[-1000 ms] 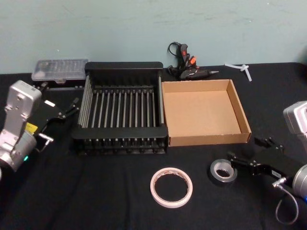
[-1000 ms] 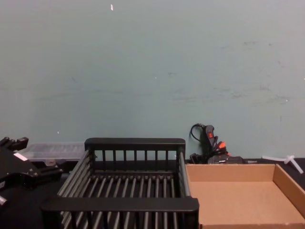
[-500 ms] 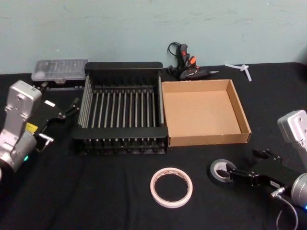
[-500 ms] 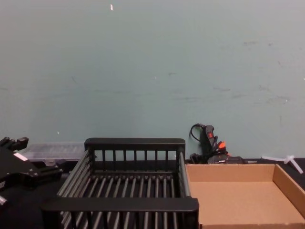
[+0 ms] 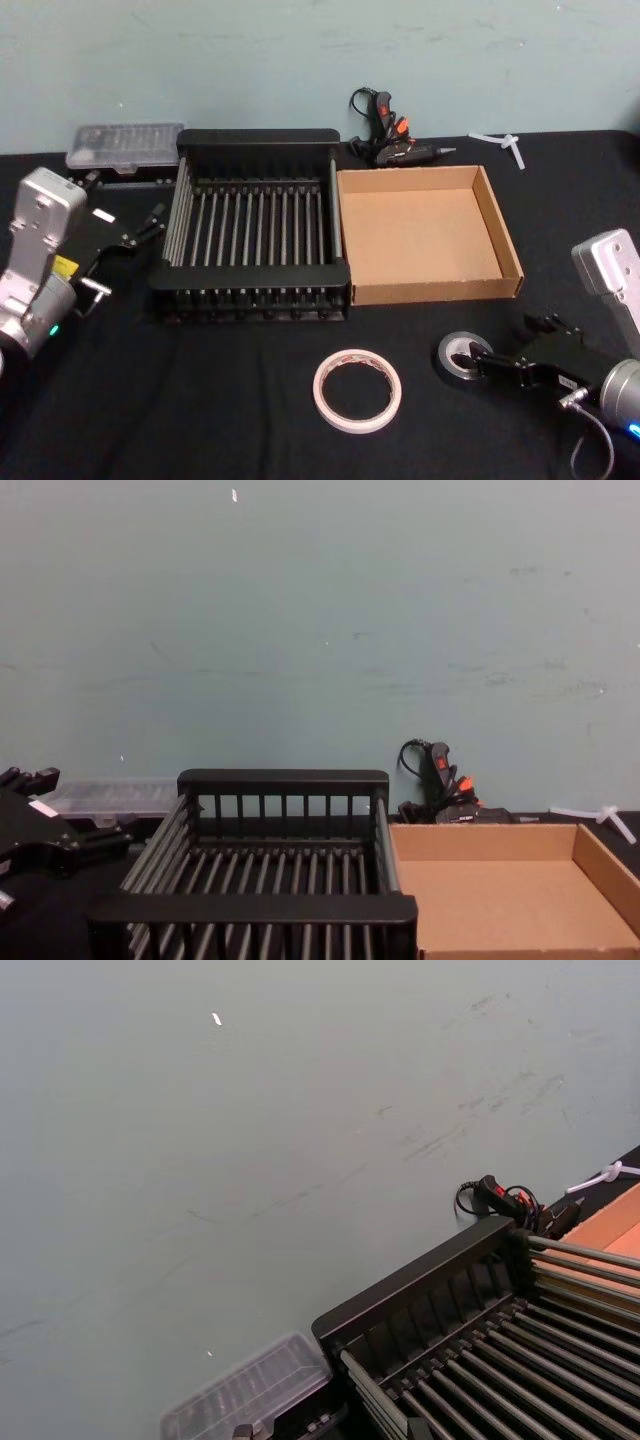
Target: Pick up the white tape and place it into the black box , Pick up the silver tape and place it into the brown box.
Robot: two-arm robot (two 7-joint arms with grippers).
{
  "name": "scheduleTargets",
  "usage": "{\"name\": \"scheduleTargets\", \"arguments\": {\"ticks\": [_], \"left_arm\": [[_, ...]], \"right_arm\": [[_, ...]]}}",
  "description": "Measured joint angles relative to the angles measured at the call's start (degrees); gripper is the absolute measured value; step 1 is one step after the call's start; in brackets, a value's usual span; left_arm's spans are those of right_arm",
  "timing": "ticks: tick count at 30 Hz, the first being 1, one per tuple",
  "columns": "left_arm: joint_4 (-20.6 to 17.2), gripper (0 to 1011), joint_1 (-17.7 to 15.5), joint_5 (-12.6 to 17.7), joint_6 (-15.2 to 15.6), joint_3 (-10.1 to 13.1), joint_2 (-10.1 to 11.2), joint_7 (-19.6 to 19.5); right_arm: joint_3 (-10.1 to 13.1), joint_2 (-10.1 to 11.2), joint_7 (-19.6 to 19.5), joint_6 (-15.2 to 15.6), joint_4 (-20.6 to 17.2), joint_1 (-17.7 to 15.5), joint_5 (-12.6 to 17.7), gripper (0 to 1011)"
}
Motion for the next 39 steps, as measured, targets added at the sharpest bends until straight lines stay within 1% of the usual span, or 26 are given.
{"name": "scheduleTargets", "arguments": {"ticks": [11,27,39], "left_arm": [[0.0,1001,0.0,0.0,0.0,0.0,0.0,0.0],[0.0,1001,0.0,0.0,0.0,0.0,0.0,0.0],[0.0,1001,0.0,0.0,0.0,0.0,0.0,0.0]], "right_arm": [[-0.7,-1.44,1.89,0.77,1.86,2.0,-1.61,1002],[-0.71,-3.44,3.05,1.68,3.51,3.14,-3.7,1002],[-0.68,-3.48,3.14,1.67,3.53,3.19,-3.91,1002]]}}
